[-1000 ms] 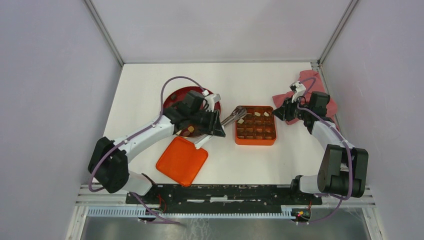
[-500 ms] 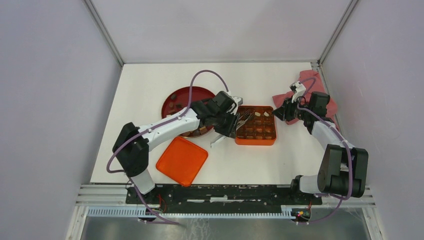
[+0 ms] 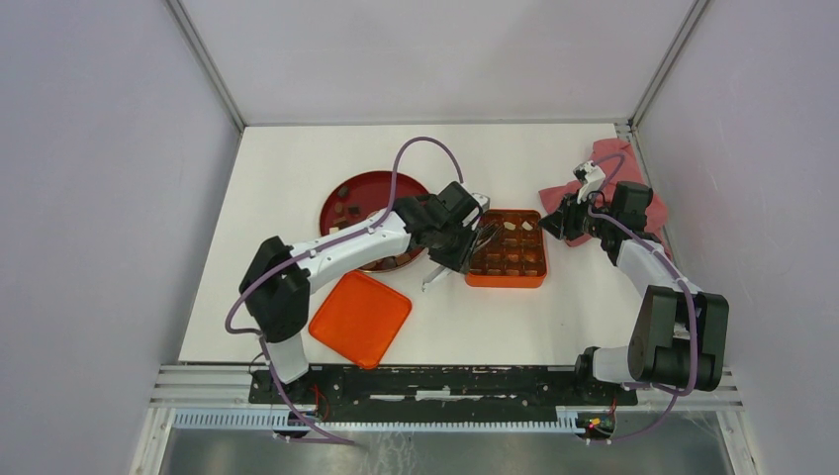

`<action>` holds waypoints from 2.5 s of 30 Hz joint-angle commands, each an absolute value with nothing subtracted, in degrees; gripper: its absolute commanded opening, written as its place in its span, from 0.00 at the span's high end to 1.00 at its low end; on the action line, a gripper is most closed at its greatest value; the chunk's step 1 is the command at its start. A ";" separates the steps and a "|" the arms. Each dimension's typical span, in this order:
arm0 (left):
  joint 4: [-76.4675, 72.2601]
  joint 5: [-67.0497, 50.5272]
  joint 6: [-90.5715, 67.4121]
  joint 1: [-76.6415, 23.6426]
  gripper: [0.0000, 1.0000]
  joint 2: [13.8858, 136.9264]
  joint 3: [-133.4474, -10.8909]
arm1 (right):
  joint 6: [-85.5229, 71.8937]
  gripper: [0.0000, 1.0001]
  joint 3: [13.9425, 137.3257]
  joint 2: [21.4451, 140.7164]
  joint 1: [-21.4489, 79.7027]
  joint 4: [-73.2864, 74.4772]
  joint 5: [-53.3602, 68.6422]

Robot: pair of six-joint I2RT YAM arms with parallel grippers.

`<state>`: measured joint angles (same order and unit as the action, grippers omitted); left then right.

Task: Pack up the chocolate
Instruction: Place the fake chocolate in the packing box.

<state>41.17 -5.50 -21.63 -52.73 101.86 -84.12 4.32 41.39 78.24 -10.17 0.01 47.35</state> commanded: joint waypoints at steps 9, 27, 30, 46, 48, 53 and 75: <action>42.19 -2.99 -18.98 -53.55 0.80 103.29 -88.91 | 4.24 0.67 41.22 77.07 -10.03 -2.02 47.28; 42.28 -3.05 -19.20 -53.88 0.64 104.57 -89.77 | 4.26 0.67 41.05 76.76 -10.05 -2.02 47.29; 42.28 -3.24 -19.25 -53.87 0.64 104.58 -90.08 | 4.29 0.67 41.13 76.83 -10.05 -2.02 47.29; 41.57 -4.05 -19.16 -53.80 0.60 104.61 -90.26 | 4.39 0.67 41.22 76.92 -10.09 -1.93 47.29; 41.53 -3.96 -19.16 -53.83 0.60 104.51 -90.20 | 4.39 0.67 41.22 76.91 -10.08 -1.94 47.33; 41.48 -3.82 -19.16 -53.83 0.58 104.44 -90.23 | 4.39 0.67 41.31 76.97 -10.07 -1.87 47.37; 36.95 -5.67 -23.07 -52.28 0.60 96.09 -87.65 | 4.22 0.67 41.57 76.76 -10.02 -1.77 47.64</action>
